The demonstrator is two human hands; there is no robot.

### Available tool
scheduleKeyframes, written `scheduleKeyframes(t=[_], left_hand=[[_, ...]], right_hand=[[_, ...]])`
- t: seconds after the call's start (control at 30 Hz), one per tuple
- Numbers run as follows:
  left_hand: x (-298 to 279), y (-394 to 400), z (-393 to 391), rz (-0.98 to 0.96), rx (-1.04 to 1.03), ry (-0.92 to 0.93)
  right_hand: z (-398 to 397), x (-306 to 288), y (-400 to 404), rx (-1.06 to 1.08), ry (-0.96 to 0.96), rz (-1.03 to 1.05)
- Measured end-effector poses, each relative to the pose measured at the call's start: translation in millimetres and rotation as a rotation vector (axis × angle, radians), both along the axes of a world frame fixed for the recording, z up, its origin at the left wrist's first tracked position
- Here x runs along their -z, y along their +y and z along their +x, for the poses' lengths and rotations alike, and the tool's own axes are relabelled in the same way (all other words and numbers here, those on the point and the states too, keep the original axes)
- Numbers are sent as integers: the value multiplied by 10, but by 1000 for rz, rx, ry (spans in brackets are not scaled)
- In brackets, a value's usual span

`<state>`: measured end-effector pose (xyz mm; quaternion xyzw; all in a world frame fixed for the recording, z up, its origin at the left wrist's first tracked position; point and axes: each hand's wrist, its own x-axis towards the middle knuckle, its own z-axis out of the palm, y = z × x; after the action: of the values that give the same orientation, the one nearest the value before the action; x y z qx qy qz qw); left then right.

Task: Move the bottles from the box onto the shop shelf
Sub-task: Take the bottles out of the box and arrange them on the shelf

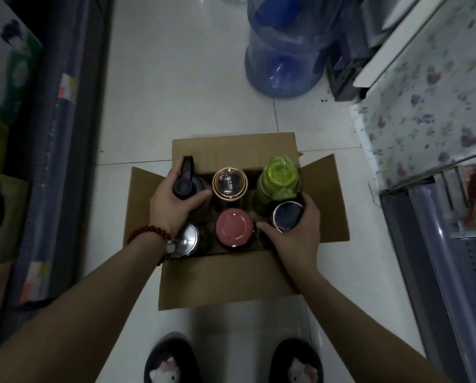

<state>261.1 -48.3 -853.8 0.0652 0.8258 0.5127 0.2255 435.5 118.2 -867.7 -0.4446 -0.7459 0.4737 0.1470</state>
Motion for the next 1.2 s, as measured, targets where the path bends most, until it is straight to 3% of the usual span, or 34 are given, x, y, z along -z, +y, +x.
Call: scheduleKeyframes(t=[0.13,0.33,0.53,0.8,1.2], left_hand=[[-5,-34,9,0,86,10],[-190,-64,37,-12,48,62],[-969,76,74,-8,17,135],[-2785,499,-25,51,88,191],[-5994,1303,-235,282,310,252]], right_hand=[[32,35,10,1,-29,6],[45,-216,-21,12,14,14],[23,-980,20,-63,6,37],[-116,-2794,330,-78,57,124],[-399,-6182,967,-47,217,293]])
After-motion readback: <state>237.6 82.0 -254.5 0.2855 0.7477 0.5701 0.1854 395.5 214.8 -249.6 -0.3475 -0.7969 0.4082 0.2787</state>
